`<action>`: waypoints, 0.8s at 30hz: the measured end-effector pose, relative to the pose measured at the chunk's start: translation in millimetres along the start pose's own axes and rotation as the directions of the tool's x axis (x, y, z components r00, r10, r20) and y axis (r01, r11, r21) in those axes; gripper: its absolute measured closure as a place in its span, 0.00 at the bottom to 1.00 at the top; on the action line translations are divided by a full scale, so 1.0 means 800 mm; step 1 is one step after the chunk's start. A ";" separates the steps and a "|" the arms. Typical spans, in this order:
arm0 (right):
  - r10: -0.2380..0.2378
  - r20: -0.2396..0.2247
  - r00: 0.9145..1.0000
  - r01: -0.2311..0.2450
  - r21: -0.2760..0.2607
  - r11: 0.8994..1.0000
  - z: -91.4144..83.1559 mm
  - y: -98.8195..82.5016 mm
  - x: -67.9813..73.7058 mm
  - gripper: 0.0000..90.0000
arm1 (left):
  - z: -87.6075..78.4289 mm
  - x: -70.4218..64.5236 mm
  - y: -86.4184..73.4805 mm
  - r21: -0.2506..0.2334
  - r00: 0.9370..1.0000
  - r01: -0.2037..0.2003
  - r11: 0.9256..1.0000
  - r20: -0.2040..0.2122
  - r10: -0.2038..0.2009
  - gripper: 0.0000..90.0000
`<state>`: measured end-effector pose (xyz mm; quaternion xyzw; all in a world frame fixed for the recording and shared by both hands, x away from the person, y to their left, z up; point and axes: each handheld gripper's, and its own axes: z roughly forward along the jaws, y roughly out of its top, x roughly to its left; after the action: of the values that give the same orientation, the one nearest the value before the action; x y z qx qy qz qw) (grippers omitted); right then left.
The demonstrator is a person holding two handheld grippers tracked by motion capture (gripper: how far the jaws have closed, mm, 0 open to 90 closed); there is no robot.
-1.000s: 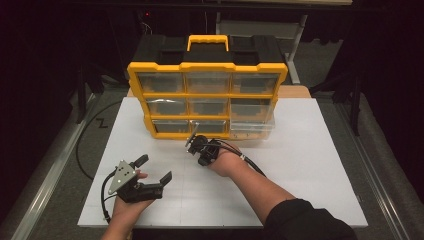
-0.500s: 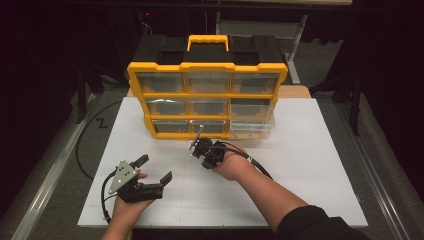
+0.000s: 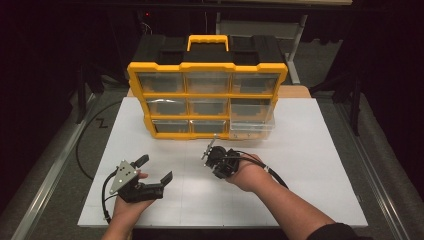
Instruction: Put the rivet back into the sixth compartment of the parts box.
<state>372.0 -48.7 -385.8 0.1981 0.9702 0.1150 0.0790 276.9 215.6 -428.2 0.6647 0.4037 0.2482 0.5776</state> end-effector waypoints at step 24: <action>0.046 0.013 0.999 -0.046 0.025 0.999 -0.030 -0.086 -0.011 0.93 | 0.001 0.000 -0.001 0.004 1.000 -0.001 1.000 -0.004 0.001 0.01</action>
<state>350.4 -118.3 -379.4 0.2219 0.9663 0.1032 0.0798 277.2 215.3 -428.7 0.6655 0.4049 0.2491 0.5754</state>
